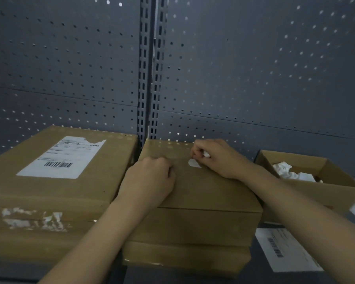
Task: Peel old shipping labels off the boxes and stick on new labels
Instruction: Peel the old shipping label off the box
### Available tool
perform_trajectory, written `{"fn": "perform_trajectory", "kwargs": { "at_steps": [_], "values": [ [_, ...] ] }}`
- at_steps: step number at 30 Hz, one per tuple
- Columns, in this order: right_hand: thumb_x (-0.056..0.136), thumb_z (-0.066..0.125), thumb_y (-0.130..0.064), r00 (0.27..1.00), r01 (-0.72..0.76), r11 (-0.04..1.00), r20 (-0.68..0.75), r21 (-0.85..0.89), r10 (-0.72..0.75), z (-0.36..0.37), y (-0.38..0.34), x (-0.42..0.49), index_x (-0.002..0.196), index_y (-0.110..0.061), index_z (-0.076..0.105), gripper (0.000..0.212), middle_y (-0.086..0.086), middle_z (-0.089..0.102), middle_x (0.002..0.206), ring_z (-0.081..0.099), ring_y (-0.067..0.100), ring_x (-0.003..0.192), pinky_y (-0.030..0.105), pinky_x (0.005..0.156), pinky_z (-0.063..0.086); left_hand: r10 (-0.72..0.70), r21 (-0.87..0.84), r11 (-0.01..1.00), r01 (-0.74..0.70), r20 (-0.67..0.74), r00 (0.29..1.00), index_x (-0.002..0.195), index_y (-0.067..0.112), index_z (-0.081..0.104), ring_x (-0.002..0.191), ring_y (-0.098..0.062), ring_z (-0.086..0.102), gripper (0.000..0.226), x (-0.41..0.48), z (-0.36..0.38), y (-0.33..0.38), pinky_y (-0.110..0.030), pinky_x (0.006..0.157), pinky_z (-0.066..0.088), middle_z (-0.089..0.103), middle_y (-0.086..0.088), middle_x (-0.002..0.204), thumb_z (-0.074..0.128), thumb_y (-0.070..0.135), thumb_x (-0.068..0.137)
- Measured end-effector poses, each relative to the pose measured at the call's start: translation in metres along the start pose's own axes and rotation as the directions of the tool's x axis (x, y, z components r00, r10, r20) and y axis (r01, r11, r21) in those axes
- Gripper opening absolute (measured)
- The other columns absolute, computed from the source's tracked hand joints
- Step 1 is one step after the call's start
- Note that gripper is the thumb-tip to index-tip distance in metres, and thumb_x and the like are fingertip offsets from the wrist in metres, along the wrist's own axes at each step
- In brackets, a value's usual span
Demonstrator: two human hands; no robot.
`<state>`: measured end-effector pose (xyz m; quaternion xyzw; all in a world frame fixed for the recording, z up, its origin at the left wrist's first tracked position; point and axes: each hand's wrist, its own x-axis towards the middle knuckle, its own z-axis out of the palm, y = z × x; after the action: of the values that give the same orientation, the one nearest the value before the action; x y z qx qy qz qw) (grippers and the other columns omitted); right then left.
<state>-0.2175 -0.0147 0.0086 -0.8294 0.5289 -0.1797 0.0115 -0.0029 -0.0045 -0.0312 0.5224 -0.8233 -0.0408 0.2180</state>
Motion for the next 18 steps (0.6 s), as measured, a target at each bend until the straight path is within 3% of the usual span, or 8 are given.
{"fn": "perform_trajectory", "kwargs": {
  "at_steps": [4, 10, 14, 18],
  "values": [
    [0.089, 0.054, -0.006, 0.998, 0.060, 0.992, -0.004, -0.107, -0.061, 0.0024, 0.0012, 0.0011, 0.071, -0.030, 0.038, 0.034, -0.009, 0.062, 0.089, 0.059, 0.014, 0.088, 0.043, 0.076, 0.051, -0.010, -0.004, 1.000, 0.010, -0.016, 1.000, 0.107, 0.026, 0.069, 0.096, -0.023, 0.065, 0.053, 0.0004, 0.0001, -0.0001, -0.040, 0.081, 0.055, 0.069, 0.006, 0.110, 0.025, 0.045, 0.084],
    [0.086, 0.053, -0.004, 0.994, 0.107, 0.973, 0.004, -0.203, -0.109, 0.0043, -0.0010, 0.0006, 0.072, -0.027, 0.037, 0.032, -0.005, 0.056, 0.080, 0.050, 0.015, 0.076, 0.044, 0.066, 0.048, -0.005, 0.027, 1.000, 0.006, -0.045, 0.999, 0.105, 0.028, 0.069, 0.091, -0.023, 0.064, 0.034, -0.0019, 0.0001, -0.0002, -0.039, 0.077, 0.055, 0.070, 0.006, 0.103, 0.039, 0.039, 0.092],
    [0.086, 0.053, -0.005, 0.993, 0.117, 0.970, 0.006, -0.214, -0.118, 0.0045, -0.0015, 0.0011, 0.071, -0.026, 0.037, 0.030, -0.003, 0.057, 0.078, 0.052, 0.017, 0.076, 0.045, 0.065, 0.048, -0.005, 0.016, 1.000, 0.005, -0.049, 0.999, 0.104, 0.027, 0.069, 0.093, -0.024, 0.064, 0.040, -0.0021, 0.0006, -0.0019, -0.039, 0.078, 0.055, 0.070, 0.006, 0.105, 0.035, 0.042, 0.088],
    [0.084, 0.052, -0.001, 0.993, 0.113, 0.973, 0.002, -0.199, -0.115, 0.0045, -0.0016, 0.0020, 0.067, -0.033, 0.029, 0.042, -0.004, 0.058, 0.080, 0.054, 0.017, 0.078, 0.045, 0.065, 0.048, -0.004, 0.005, 1.000, 0.005, -0.051, 0.999, 0.103, 0.027, 0.070, 0.094, -0.023, 0.065, 0.048, -0.0018, 0.0014, -0.0024, -0.039, 0.079, 0.055, 0.070, 0.007, 0.106, 0.029, 0.044, 0.085]
  ]
}}
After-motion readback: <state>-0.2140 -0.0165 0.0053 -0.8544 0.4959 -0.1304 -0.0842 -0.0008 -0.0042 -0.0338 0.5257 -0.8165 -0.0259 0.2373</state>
